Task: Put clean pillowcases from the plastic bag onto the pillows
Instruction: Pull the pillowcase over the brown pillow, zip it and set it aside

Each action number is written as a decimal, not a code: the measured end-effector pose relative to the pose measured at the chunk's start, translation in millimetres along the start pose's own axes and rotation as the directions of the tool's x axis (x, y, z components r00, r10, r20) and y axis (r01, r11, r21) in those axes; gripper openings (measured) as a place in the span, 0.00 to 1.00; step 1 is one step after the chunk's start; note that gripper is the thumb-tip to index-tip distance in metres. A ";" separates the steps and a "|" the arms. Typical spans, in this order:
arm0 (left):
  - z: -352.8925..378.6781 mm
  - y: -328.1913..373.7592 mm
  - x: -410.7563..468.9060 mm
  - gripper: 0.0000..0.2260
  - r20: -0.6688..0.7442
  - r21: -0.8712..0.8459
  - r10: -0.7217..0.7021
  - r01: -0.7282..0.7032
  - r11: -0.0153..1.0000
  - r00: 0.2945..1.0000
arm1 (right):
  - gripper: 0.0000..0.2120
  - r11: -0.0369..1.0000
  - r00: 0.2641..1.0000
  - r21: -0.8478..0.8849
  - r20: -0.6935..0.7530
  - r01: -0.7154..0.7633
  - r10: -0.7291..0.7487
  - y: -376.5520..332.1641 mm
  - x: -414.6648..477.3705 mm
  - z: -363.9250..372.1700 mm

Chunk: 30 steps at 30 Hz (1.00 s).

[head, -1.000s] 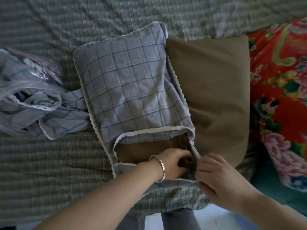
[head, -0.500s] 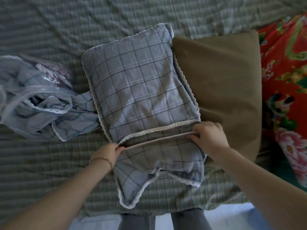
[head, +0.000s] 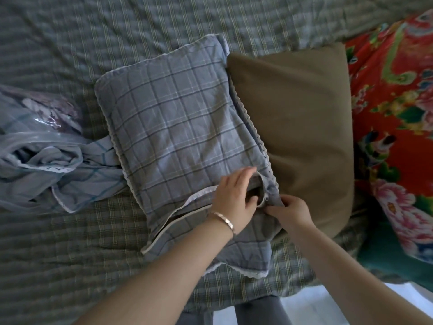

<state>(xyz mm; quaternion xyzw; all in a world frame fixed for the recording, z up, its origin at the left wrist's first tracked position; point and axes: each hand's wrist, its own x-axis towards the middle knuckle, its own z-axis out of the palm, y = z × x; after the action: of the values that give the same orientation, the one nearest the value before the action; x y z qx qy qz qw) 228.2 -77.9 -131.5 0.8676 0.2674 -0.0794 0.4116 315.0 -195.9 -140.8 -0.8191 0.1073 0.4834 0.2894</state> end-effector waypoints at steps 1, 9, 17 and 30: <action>-1.1 1.7 8.3 0.23 0.074 0.002 -0.015 0.015 1.000 0.997 | 0.04 0.999 0.999 0.027 0.007 0.037 -0.037 -0.1 -1.0 -2.2; 2.6 7.6 15.5 0.07 0.229 -0.089 -0.201 0.226 0.970 0.953 | 0.10 0.894 0.985 0.432 0.168 -0.116 0.047 10.0 -7.9 -14.6; 20.7 24.1 -2.1 0.07 0.067 -0.237 -0.196 0.206 0.949 0.978 | 0.12 0.853 0.983 0.512 0.182 -0.097 0.002 7.2 -10.8 -10.9; 23.6 16.1 8.3 0.05 -0.094 -0.148 -0.011 -0.003 0.989 0.996 | 0.10 0.857 0.982 0.510 0.184 -0.067 -0.032 3.1 -7.1 -21.2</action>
<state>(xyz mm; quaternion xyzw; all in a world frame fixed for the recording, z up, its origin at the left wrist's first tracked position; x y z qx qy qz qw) 245.7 -100.8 -139.0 0.8369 0.2935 -0.0190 0.4616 325.4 -211.4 -128.2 -0.6623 0.2124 0.5140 0.5019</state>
